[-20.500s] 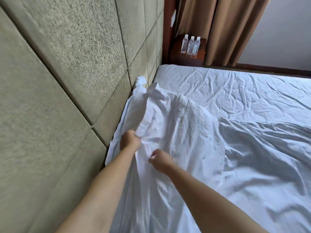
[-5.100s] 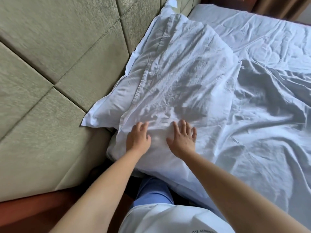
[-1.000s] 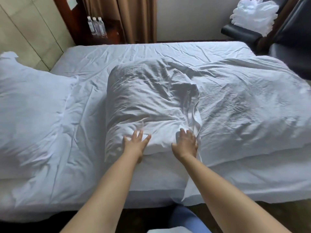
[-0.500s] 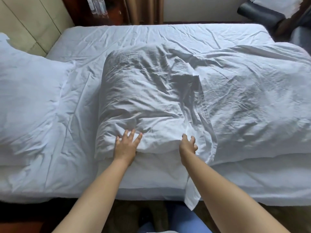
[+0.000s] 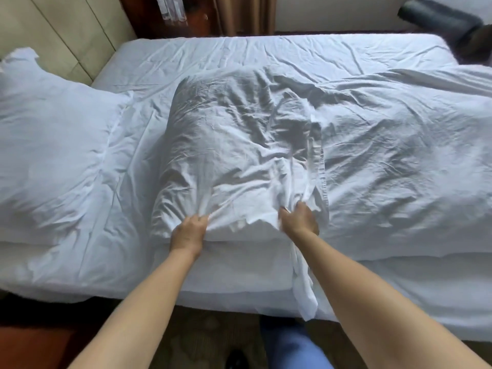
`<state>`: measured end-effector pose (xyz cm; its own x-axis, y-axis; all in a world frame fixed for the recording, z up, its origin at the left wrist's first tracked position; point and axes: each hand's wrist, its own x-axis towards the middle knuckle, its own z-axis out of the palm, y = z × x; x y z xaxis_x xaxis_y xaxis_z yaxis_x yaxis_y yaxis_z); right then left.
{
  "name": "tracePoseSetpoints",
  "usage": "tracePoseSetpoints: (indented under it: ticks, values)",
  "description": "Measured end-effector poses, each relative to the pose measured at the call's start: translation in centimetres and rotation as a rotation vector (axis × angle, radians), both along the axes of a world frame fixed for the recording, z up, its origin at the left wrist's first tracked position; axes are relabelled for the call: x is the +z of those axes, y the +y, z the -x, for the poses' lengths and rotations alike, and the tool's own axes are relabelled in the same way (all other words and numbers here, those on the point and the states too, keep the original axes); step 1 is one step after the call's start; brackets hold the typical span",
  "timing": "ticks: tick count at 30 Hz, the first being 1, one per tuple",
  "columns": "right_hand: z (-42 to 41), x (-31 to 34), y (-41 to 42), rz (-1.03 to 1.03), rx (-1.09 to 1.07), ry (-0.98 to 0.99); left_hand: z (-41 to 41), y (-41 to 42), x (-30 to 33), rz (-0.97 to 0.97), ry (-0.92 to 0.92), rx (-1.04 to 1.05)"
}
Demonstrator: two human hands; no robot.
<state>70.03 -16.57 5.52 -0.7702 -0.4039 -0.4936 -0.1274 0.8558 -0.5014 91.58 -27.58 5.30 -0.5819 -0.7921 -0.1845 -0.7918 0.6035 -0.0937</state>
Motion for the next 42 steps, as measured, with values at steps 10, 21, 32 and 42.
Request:
tracePoseSetpoints:
  ticks: [10,21,32,42]
  values:
    - [-5.1,3.6,3.2,0.284,0.031,0.404,-7.3,1.5,3.5,-0.019,0.249,-0.104]
    - [-9.8,-4.7,7.5,-0.09,-0.087,-0.27,-14.5,6.2,-5.4,-0.775,0.176,0.618]
    - [-14.4,-5.5,3.1,0.63,-0.959,-0.97,-10.1,1.3,-4.7,-1.325,1.622,1.51]
    - [-11.6,7.9,-3.4,1.001,-0.754,-1.009,-8.2,-3.7,4.3,-1.318,2.022,1.208]
